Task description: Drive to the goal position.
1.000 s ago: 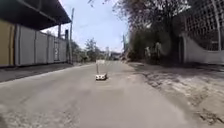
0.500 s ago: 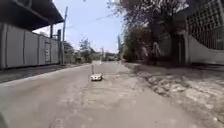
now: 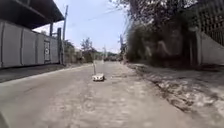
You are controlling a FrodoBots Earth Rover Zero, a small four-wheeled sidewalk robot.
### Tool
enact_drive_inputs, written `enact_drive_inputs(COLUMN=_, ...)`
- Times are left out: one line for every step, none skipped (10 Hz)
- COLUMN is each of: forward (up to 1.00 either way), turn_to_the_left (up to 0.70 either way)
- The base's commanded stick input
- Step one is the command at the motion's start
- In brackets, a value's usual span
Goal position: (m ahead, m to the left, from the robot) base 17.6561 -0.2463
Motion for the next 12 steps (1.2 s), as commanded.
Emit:
enact_drive_inputs(forward=1.00, turn_to_the_left=0.00)
enact_drive_inputs(forward=1.00, turn_to_the_left=0.00)
enact_drive_inputs(forward=1.00, turn_to_the_left=0.00)
enact_drive_inputs(forward=1.00, turn_to_the_left=-0.03)
enact_drive_inputs(forward=1.00, turn_to_the_left=-0.17)
enact_drive_inputs(forward=1.00, turn_to_the_left=-0.35)
enact_drive_inputs(forward=1.00, turn_to_the_left=-0.30)
enact_drive_inputs(forward=1.00, turn_to_the_left=-0.10)
enact_drive_inputs(forward=1.00, turn_to_the_left=0.00)
enact_drive_inputs(forward=1.00, turn_to_the_left=0.00)
enact_drive_inputs(forward=1.00, turn_to_the_left=0.00)
enact_drive_inputs(forward=1.00, turn_to_the_left=0.00)
